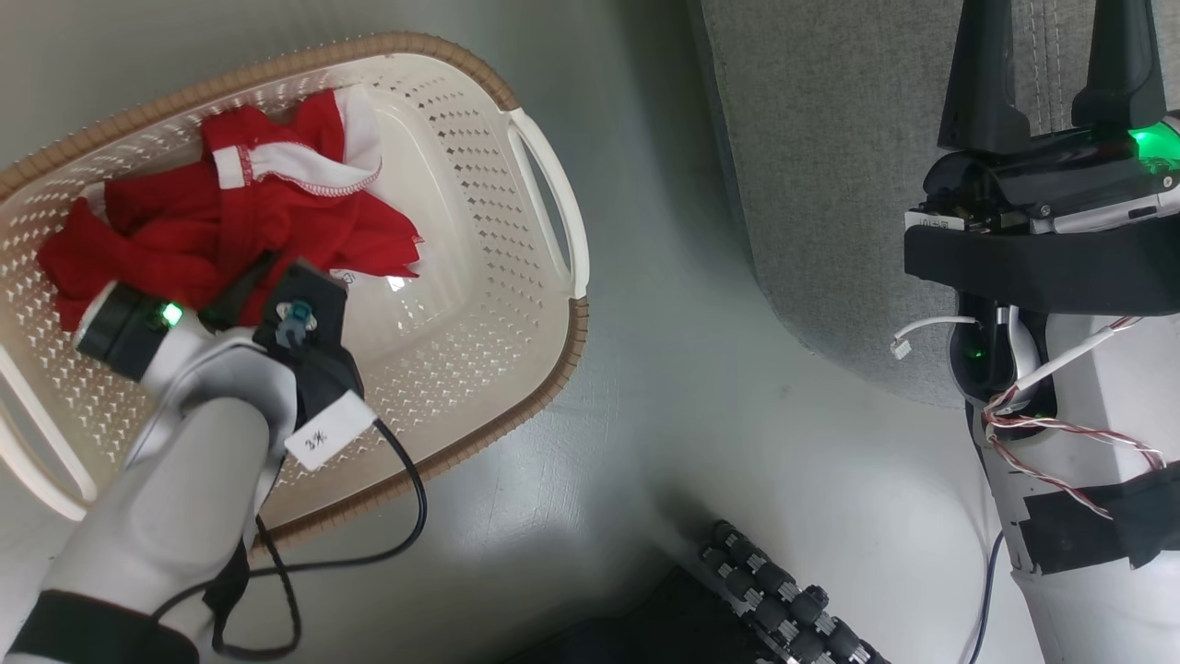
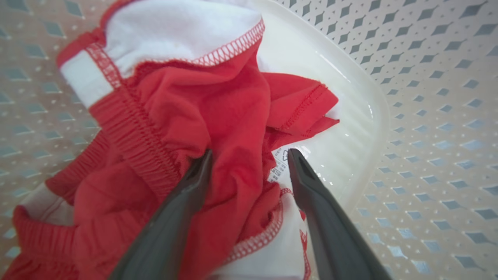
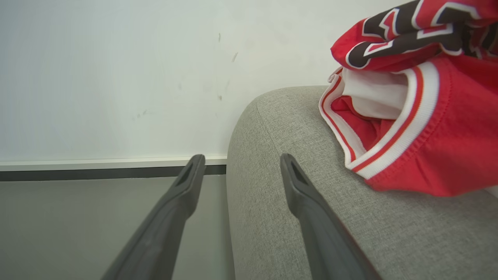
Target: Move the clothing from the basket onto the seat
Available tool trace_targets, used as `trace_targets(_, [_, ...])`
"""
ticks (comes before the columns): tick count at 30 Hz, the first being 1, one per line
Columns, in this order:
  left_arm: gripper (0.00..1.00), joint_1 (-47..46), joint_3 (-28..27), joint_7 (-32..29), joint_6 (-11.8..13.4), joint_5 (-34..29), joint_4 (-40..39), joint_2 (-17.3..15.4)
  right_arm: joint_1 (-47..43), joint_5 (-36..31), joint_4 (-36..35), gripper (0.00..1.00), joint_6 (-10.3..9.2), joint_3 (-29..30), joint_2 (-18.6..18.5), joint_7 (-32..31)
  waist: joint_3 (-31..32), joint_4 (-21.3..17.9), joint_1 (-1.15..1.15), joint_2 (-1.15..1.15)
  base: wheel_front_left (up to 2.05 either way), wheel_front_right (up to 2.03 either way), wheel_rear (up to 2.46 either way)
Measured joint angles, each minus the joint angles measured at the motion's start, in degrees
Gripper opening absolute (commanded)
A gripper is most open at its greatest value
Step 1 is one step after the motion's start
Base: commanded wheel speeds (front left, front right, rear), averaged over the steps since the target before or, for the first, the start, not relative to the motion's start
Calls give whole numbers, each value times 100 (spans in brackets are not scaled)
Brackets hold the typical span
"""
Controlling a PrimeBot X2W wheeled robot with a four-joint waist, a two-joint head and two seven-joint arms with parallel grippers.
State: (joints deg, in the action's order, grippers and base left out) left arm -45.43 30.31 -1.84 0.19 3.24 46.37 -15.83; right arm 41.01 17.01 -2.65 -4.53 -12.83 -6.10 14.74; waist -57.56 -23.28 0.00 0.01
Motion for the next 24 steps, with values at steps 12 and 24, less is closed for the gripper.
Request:
trace_targets(12, [27,-292,9,51,235,-89,360,101,2,-53,100,100,56,46,81,-1,-47,-15,0,0,0,0,0])
trace_targets(24, [0,-480,1,420,224,-22,486,310,26,-192,368,100,180,48,154,-1,66,-11,0,0,0,0,0])
